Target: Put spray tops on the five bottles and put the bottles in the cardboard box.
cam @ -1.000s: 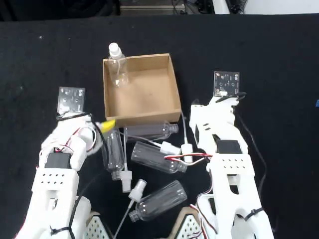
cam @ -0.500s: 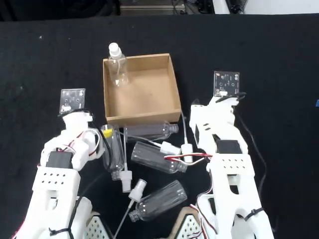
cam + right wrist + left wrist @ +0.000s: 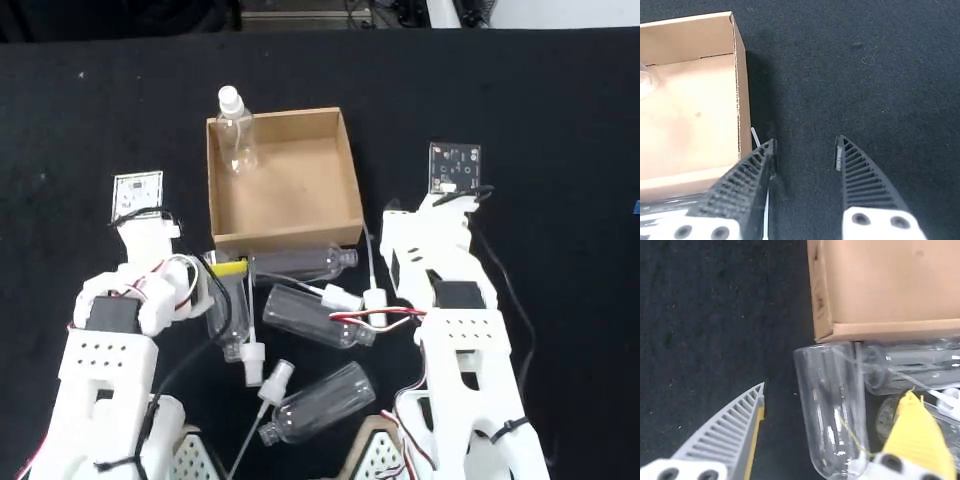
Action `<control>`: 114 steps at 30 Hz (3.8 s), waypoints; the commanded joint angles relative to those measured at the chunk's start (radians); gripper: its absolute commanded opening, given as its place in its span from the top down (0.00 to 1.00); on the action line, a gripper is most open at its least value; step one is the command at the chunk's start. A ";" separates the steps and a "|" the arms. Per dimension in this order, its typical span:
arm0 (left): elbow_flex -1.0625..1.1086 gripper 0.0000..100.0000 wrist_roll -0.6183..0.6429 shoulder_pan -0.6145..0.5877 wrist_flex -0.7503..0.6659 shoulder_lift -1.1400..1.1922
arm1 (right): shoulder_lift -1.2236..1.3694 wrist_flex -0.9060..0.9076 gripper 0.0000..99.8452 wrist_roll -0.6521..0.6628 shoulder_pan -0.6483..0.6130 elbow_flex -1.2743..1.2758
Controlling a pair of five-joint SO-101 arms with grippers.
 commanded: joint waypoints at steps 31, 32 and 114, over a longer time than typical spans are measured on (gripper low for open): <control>-0.334 0.62 -0.476 -0.624 -0.006 0.436 | -0.028 -0.026 0.82 0.003 0.015 -0.005; -0.380 0.62 -0.496 -0.619 0.041 0.436 | -0.028 -0.026 0.82 0.003 0.015 -0.005; -0.265 0.61 -1.022 -1.156 0.100 0.446 | -0.028 -0.026 0.82 0.003 0.014 -0.005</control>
